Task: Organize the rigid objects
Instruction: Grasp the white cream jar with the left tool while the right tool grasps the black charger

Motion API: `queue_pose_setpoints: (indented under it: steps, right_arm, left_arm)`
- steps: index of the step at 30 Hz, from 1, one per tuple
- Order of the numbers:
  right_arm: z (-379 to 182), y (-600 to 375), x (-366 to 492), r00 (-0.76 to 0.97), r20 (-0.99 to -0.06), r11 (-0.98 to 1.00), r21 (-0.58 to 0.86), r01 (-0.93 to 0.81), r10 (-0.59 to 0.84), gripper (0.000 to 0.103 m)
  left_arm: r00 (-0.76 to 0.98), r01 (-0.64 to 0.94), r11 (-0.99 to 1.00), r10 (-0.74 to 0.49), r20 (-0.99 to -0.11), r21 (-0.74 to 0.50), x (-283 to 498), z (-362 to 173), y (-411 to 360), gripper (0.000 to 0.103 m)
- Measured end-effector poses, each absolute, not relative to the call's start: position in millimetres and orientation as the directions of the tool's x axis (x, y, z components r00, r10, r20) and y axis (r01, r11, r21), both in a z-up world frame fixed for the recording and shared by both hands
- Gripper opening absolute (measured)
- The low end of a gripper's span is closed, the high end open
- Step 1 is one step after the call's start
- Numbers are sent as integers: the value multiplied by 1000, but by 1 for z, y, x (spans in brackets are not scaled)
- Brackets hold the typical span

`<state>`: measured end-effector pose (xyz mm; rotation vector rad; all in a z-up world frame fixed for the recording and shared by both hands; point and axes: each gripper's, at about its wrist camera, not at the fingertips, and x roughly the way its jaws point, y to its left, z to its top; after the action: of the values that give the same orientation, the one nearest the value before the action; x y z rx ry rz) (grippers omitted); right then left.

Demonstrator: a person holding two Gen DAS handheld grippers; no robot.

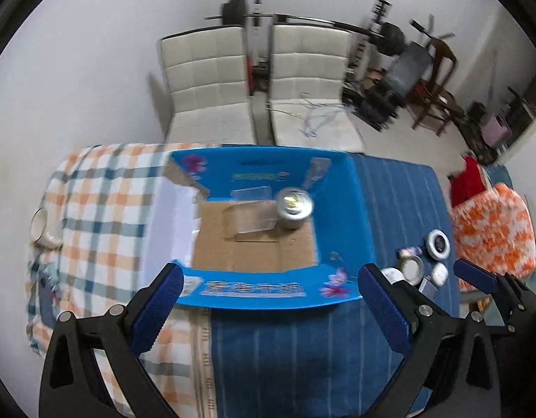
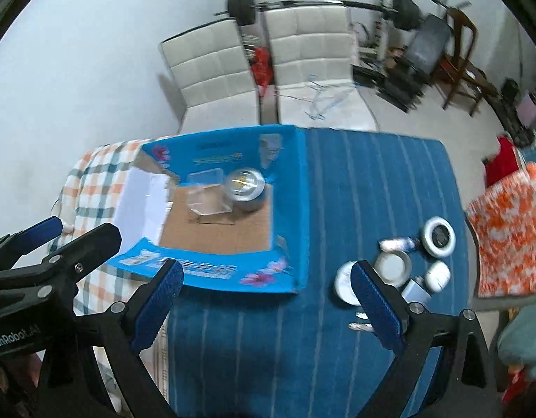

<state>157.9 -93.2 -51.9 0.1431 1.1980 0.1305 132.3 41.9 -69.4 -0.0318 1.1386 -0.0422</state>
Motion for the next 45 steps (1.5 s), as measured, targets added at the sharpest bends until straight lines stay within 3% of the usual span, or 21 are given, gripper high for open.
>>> queue_pose_setpoints:
  steps: [12,17,22,32,33,36,43,45]
  right_arm:
    - [-115,-276,120,267,-964,934,103,343,8,99]
    - [-189,-328,106,200,-975,848,182,498,92,96]
    - [-248,-333,103,144,-983,826,178,535,119,93]
    - [-273,-336,86,85,-988,832,157,532,132,93]
    - [-274,-336,87,87,-988,832,154,532,127,93]
    - [-274,-337,89,105,-989,814,148,562,107,92]
    - [-286,-349,103,168,-964,683,266,680,207,92]
    - [-294,-346,116,165,-956,666,289,688,245,87]
  left_arm:
    - [258,300,946,-203,-945,-121,154,-135,-115,103]
    - [131,448,892,-132,-983,-60,174,-189,-174,102]
    - [15,546,838,-24,-1000,-12,193,-246,-212,101]
    - [-203,577,817,113,-973,-25,185,-332,-230,101]
    - [-213,573,819,123,-969,-22,184,-338,-230,100]
    - [-177,573,819,172,-969,41,182,-345,-228,68]
    - [-145,490,871,123,-982,37,187,-334,-219,67]
    - [-146,482,876,121,-982,36,187,-332,-221,67]
